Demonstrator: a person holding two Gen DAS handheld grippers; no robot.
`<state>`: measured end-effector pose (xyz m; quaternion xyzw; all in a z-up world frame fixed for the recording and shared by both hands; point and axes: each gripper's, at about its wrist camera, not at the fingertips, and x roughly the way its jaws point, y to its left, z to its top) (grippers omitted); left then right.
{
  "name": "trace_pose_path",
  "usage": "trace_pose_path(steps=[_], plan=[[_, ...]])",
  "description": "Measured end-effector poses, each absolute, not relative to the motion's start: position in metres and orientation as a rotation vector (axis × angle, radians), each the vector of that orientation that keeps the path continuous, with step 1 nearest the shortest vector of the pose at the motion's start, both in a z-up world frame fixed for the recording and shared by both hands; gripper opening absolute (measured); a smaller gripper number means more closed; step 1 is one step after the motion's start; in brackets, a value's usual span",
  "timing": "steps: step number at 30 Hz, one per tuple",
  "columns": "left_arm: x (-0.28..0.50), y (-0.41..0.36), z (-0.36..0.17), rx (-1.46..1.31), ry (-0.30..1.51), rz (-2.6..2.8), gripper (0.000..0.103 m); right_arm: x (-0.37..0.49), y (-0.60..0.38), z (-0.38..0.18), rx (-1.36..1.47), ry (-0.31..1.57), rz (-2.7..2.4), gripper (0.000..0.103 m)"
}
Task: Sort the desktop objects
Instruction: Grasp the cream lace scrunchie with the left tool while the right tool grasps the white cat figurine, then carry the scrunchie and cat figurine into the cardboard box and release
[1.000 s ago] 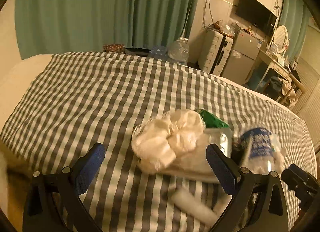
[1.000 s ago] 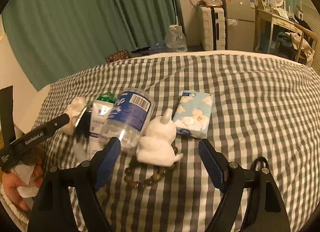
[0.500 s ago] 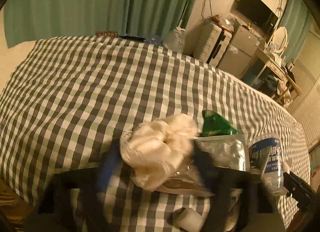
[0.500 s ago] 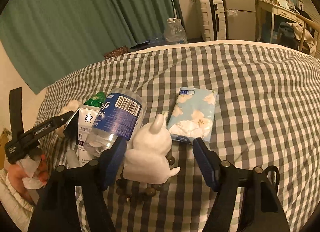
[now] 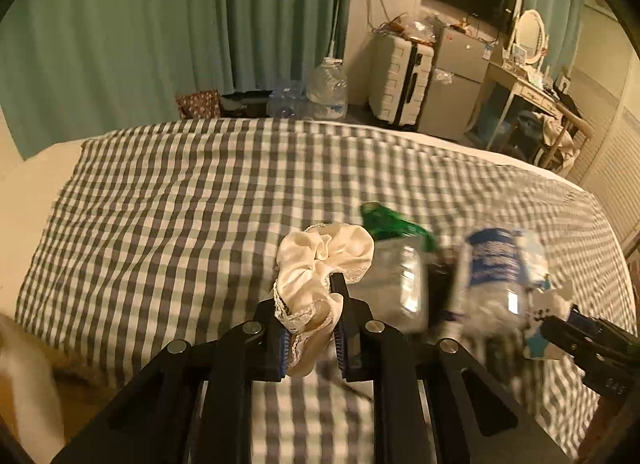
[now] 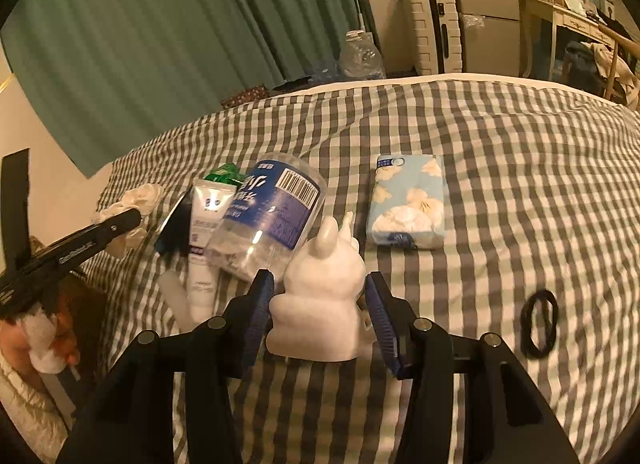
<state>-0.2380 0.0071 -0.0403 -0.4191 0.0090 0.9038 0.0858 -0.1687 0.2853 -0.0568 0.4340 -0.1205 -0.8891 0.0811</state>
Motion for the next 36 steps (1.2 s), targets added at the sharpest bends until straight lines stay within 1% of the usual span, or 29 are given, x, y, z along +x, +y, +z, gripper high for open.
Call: trace_pose_path(steps=[4,9,11,15,18,27,36], plan=[[-0.208,0.024,-0.027,-1.216,0.071,2.661,0.017,-0.147,0.287,-0.042,1.265,-0.361,-2.675,0.047],[-0.17,0.033,-0.009,-1.186,0.027,2.611,0.017,-0.117,0.286,-0.016,1.227,-0.359,-2.696,0.047],[-0.156,0.032,0.0,-1.167,-0.007,2.59,0.017,-0.104,0.282,-0.003,1.207,-0.329,-2.711,0.047],[-0.134,0.034,0.025,-1.121,-0.001,2.598,0.017,-0.075,0.271,0.022,1.155,-0.25,-2.741,0.047],[-0.121,0.028,0.042,-1.097,-0.008,2.609,0.017,-0.057,0.265,0.039,1.121,-0.226,-2.752,0.047],[-0.102,0.018,0.093,-1.002,0.026,2.621,0.017,-0.024,0.235,0.085,0.992,-0.137,-2.774,0.047],[-0.087,-0.019,0.131,-0.928,-0.01,2.652,0.017,-0.01,0.194,0.12,0.903,-0.083,-2.771,0.047]])
